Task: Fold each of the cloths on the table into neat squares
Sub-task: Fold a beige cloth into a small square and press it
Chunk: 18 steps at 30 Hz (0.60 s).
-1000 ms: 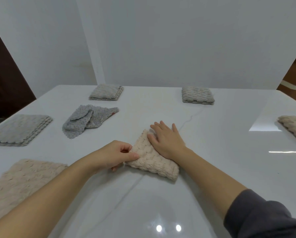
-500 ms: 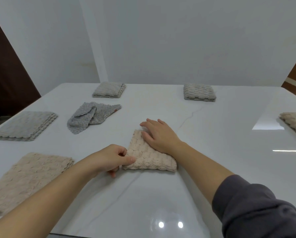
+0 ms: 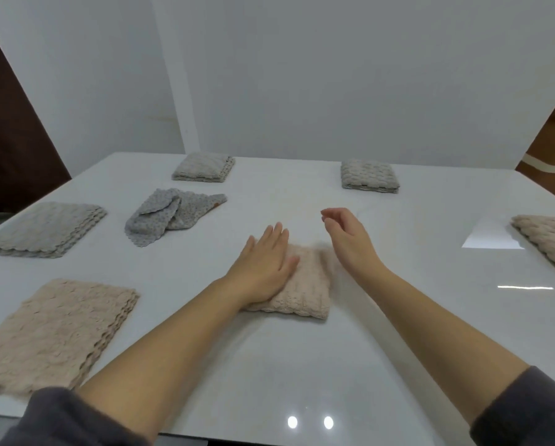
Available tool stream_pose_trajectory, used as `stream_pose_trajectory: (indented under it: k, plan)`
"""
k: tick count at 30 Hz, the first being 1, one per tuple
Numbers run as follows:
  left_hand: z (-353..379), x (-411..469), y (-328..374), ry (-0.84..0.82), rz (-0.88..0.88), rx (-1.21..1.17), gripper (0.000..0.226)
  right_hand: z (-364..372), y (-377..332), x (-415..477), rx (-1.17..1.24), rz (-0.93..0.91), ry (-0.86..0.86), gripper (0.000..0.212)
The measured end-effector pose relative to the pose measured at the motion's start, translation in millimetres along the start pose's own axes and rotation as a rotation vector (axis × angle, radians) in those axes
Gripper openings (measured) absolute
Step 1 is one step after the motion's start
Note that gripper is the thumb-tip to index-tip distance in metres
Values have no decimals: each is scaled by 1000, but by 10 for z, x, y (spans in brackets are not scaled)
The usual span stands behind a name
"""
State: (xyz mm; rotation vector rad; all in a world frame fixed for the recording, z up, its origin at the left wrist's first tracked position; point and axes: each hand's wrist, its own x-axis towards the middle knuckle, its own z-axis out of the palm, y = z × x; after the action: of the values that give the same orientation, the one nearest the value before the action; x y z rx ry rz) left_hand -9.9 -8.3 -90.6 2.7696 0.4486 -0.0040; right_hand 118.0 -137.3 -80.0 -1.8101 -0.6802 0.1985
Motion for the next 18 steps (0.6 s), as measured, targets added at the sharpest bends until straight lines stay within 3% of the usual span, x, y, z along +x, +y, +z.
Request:
stream_pose_trajectory:
  k: [6,15,18]
  plan:
    - [173,-4,-50,11,-89,38,65,-261,8,-323,30,306,-260,24]
    - [173,-2,-65,-7,-88,24,62,-360,-165,-700,171,331,-745,52]
    - [165,-10,-63,-27,-78,48,63,-273,-207,-716,240,349,-832,58]
